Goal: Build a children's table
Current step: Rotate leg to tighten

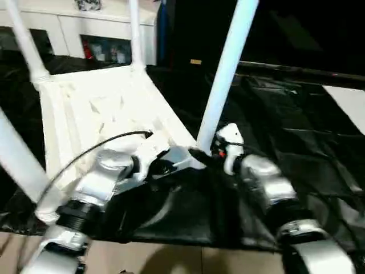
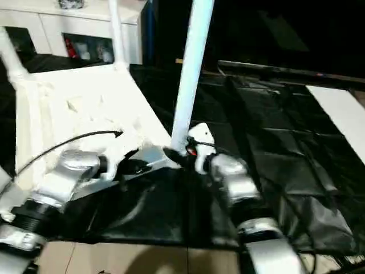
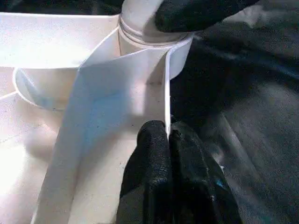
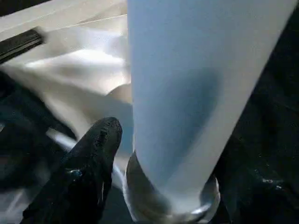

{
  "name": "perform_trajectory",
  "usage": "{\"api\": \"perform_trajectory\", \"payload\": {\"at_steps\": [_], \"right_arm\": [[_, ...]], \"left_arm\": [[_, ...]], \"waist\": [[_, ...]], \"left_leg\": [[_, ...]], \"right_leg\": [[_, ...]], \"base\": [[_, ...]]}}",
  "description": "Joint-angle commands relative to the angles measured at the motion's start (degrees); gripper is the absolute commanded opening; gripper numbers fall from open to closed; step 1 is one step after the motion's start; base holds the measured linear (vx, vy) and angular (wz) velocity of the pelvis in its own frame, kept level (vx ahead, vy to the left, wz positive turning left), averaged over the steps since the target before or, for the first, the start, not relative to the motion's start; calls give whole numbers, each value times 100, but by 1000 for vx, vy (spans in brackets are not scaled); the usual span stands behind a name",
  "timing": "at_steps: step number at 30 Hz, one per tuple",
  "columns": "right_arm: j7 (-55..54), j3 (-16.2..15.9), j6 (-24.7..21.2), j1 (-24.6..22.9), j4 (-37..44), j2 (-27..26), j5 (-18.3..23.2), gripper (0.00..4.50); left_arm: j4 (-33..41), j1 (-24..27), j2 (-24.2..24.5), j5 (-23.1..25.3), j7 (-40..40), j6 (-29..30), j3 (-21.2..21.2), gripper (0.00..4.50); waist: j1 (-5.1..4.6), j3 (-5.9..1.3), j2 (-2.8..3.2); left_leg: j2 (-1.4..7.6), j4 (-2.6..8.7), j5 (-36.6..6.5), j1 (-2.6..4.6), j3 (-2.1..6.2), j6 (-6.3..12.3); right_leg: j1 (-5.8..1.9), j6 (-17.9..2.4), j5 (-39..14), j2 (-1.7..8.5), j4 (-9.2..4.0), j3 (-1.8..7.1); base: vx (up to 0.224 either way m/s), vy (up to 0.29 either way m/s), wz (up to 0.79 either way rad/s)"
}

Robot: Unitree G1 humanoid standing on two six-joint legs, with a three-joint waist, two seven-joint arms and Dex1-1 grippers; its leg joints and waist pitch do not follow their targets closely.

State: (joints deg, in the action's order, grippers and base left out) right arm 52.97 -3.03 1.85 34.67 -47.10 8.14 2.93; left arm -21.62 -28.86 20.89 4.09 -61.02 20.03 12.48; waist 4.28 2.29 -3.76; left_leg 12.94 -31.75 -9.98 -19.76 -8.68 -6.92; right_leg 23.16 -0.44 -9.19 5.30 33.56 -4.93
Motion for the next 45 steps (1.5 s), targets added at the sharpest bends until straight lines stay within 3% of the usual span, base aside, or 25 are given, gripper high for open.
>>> {"api": "perform_trajectory", "payload": {"at_steps": [1,5,6,8,11,14,20,32,34,37,40,45], "right_arm": [[759,-535,-81,-79,-78,-51,-69,308],[1807,-716,-42,-36,-7,355,-80,308],[2116,-788,-33,-24,18,473,-80,308],[2380,-861,-25,-15,41,571,-87,308],[2689,-953,-16,-8,73,675,-101,308],[2998,-1055,-44,-4,109,761,-105,308],[3172,-1119,-24,34,114,747,-89,295],[2865,-939,-236,-314,392,555,159,241],[2367,-822,-287,-384,372,407,145,240],[1665,-680,-203,-456,279,201,95,239],[68,-453,-420,-495,31,-280,-92,237],[-1482,-296,-505,-443,-179,-944,-276,212]], "left_arm": [[274,-64,-107,-426,-425,-406,103,0],[293,-31,189,-566,-980,-570,130,0],[264,-35,284,-607,-1147,-628,124,0],[230,-41,393,-633,-1315,-647,123,0],[127,-71,524,-634,-1486,-757,133,0],[18,-127,617,-649,-1643,-819,109,0],[-224,-256,740,-648,-1801,-987,126,0],[-232,-193,432,-771,-1276,-978,-116,0],[-245,-188,319,-683,-864,-901,-192,0],[-256,-200,145,-581,-314,-782,-301,0],[-47,-187,-202,-282,606,-344,-367,0],[286,-90,-671,-87,1406,159,-320,0]], "waist": [[38,-294,69],[121,-347,92],[160,-359,95],[205,-346,109],[244,-351,103],[270,-317,96],[293,-305,92],[348,-323,77],[352,-312,83],[332,-280,75],[200,-261,57],[85,-246,58]], "left_leg": [[15,371,-1670,-17,-111,260],[17,301,-981,-17,-152,327],[20,263,-674,-36,-174,415],[35,243,-675,-45,-203,457],[50,246,-860,-2,-221,373],[66,278,-1202,5,-224,249],[61,296,-1399,5,-208,113],[59,284,-1200,-12,-206,122],[58,290,-1287,-5,-208,92],[46,324,-1610,11,-177,-42],[26,354,-1764,-9,-141,-173],[-2,344,-1992,3,-125,-94]], "right_leg": [[-232,-1013,-1884,248,-407,238],[-261,-1366,-729,216,-227,255],[-297,-1510,-161,186,-145,238],[-295,-1570,-30,179,-108,227],[-283,-1569,-188,192,-114,227],[-269,-1444,-713,211,-167,234],[-254,-1209,-1323,229,-220,248],[-272,-1207,-1102,221,-185,243],[-255,-1168,-1263,223,-209,247],[-233,-922,-2075,262,-298,243],[-226,-670,-2644,261,-356,225],[-179,-460,-3162,260,-463,195]], "base": [[0,0,0],[63,-27,5],[56,-2,2],[28,-1,1],[0,0,0],[0,0,0],[0,0,0],[0,0,0],[0,0,0],[0,0,0],[0,0,0],[0,0,0]]}}
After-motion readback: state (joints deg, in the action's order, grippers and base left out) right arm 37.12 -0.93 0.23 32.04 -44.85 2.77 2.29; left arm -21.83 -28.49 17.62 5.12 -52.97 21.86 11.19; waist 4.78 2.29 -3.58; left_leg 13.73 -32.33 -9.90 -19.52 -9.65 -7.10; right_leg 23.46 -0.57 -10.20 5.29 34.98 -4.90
